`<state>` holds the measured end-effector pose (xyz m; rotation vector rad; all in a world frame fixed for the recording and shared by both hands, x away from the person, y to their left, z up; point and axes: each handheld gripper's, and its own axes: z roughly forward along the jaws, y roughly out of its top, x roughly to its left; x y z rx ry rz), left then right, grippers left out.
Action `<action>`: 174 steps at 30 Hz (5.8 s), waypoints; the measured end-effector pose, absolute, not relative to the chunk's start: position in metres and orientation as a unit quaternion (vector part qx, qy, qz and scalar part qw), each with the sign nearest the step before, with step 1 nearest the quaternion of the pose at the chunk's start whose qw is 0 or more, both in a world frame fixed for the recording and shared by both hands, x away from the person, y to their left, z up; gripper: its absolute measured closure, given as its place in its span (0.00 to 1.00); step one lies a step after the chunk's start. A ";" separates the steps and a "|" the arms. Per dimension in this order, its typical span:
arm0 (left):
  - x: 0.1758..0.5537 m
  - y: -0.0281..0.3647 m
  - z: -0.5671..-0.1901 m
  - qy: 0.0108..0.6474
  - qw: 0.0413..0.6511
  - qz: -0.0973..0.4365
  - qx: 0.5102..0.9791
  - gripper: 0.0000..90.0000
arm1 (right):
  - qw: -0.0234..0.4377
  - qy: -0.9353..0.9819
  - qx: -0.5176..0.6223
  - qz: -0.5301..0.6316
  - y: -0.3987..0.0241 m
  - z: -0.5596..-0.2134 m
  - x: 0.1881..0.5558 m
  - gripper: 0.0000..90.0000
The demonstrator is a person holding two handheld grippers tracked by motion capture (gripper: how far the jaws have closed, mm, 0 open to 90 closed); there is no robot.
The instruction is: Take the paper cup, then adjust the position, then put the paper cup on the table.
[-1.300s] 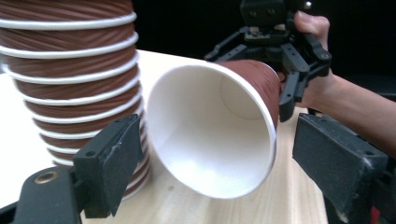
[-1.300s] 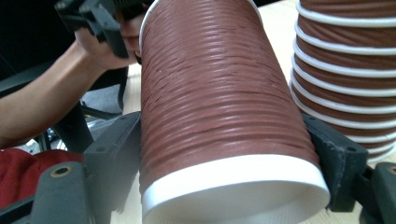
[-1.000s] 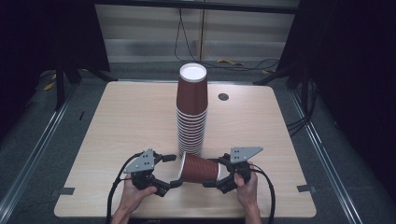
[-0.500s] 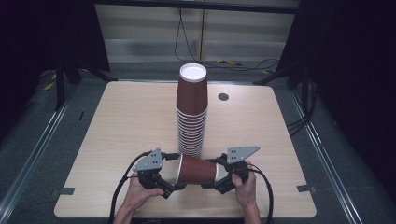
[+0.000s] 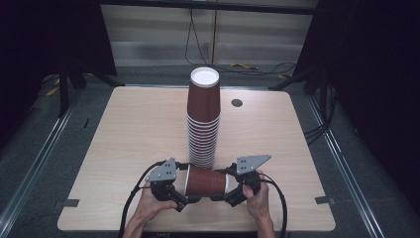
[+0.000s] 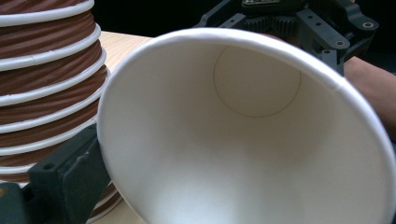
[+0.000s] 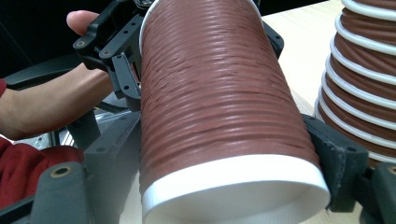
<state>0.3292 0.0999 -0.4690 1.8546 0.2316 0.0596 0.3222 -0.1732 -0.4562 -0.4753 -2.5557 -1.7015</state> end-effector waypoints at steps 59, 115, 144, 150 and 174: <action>0.332 0.129 -0.454 0.148 0.539 0.054 0.828 0.04 | -0.097 -0.773 -0.248 -0.576 -0.195 -0.476 0.308 0.15; 0.379 0.204 -0.429 0.276 0.431 0.098 0.854 0.04 | -0.375 -0.608 -0.387 -0.583 -0.215 -0.504 0.284 0.15; 0.419 0.202 -0.417 0.298 0.296 0.102 0.902 0.03 | -0.379 -0.603 -0.382 -0.589 -0.216 -0.505 0.282 0.15; 0.428 0.199 -0.414 0.296 0.270 0.096 0.911 0.03 | -0.379 -0.603 -0.381 -0.589 -0.216 -0.505 0.282 0.15; 0.447 0.181 -0.426 0.294 0.226 0.087 0.925 0.01 | -0.377 -0.604 -0.380 -0.590 -0.216 -0.505 0.282 0.15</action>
